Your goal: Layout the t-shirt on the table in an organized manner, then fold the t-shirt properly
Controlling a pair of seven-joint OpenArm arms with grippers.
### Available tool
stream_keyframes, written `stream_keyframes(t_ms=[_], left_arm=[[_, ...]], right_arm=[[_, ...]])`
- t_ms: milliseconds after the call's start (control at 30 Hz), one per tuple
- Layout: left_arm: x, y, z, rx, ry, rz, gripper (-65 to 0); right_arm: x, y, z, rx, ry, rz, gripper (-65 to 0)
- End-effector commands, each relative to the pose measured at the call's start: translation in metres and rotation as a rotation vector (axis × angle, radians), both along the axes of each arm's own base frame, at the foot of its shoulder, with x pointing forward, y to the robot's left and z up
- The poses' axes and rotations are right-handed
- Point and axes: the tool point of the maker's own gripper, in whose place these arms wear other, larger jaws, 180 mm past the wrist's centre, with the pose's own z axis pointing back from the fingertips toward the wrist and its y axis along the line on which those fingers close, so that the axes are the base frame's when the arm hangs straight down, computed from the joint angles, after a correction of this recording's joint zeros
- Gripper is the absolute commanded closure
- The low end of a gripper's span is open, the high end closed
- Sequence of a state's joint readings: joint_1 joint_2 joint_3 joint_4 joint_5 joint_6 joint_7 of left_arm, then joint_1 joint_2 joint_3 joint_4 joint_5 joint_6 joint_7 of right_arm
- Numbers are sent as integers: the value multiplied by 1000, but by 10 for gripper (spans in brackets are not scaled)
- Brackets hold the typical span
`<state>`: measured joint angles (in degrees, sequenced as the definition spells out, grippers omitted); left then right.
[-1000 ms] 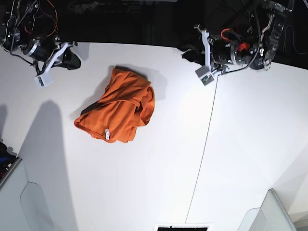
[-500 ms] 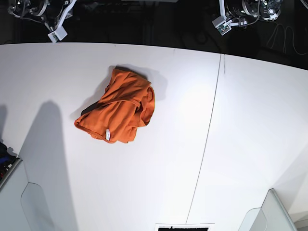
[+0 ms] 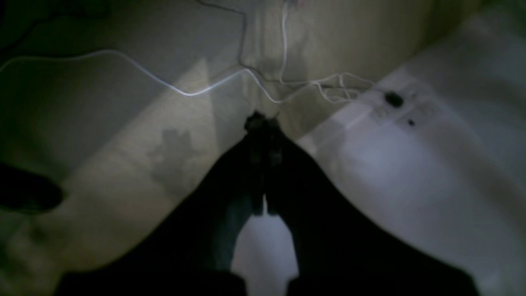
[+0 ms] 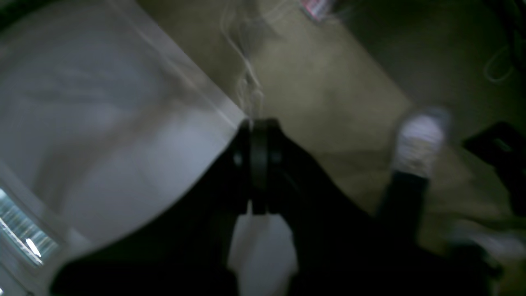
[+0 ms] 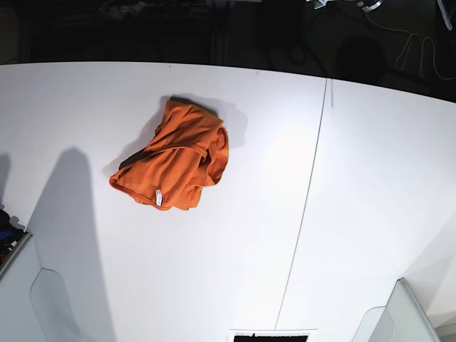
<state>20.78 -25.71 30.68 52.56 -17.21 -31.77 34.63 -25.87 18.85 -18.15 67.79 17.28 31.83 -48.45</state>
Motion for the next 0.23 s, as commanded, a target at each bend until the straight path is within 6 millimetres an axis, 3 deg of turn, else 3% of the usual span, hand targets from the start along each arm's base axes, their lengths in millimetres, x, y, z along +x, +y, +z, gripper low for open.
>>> stream_keyframes(t_ms=[0,200], left_arm=[[1,-5,-2,-10,9,-6,0],[16,-30,-8,-54,-9,-17,0]], right_arm=[[3,1,0,6,-5,6,0],[33,17,-5,31,-61,-2,0]])
